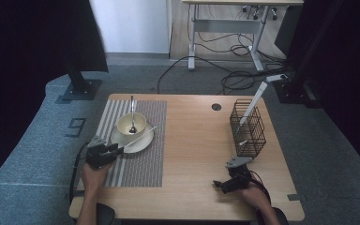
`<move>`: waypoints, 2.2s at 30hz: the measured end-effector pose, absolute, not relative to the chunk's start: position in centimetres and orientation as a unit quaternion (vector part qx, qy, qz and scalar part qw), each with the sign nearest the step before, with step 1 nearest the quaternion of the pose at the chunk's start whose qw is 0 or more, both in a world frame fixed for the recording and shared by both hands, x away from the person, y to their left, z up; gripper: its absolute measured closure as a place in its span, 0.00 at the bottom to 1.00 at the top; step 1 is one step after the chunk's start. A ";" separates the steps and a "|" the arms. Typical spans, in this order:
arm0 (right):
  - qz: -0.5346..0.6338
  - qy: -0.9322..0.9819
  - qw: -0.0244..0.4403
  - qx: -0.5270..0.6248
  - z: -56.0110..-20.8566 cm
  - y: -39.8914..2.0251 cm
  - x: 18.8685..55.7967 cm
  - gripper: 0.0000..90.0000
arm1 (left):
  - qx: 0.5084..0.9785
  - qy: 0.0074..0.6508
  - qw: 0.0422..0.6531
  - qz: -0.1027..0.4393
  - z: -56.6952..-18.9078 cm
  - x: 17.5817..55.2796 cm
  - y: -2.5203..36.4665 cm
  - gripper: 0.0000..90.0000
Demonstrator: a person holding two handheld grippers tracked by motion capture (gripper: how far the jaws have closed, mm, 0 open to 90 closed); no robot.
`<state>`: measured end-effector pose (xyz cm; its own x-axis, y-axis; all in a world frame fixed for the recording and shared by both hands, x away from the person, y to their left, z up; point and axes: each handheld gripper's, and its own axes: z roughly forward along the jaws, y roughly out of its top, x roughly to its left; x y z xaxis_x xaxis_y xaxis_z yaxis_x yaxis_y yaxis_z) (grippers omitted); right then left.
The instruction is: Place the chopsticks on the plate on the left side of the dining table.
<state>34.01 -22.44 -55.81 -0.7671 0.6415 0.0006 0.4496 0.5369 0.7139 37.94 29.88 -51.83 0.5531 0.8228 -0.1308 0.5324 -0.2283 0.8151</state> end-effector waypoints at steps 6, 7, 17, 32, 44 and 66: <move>0.364 0.867 0.132 0.315 -55.8 -22.4 34.0 0.00 | 0.772 0.424 0.449 0.151 -51.8 37.9 28.9 0.43; 0.364 0.867 0.132 0.315 -55.8 -22.4 34.0 0.00 | 0.773 0.421 0.452 0.147 -51.8 37.9 28.7 0.40; 0.364 0.866 0.133 0.317 -55.8 -22.3 34.0 0.00 | 0.780 0.398 0.464 0.134 -52.1 37.8 27.0 0.16; 0.363 0.865 0.133 0.318 -55.8 -22.3 34.0 0.00 | 0.785 0.417 0.441 0.126 -52.9 38.4 26.0 0.15; 0.364 0.865 0.133 0.318 -55.8 -22.2 34.1 0.00 | 0.772 0.435 0.445 0.128 -53.3 39.6 26.4 0.09; 0.363 0.866 0.133 0.316 -55.8 -22.1 34.1 0.00 | 0.779 0.437 0.427 0.145 -53.9 40.7 25.7 0.00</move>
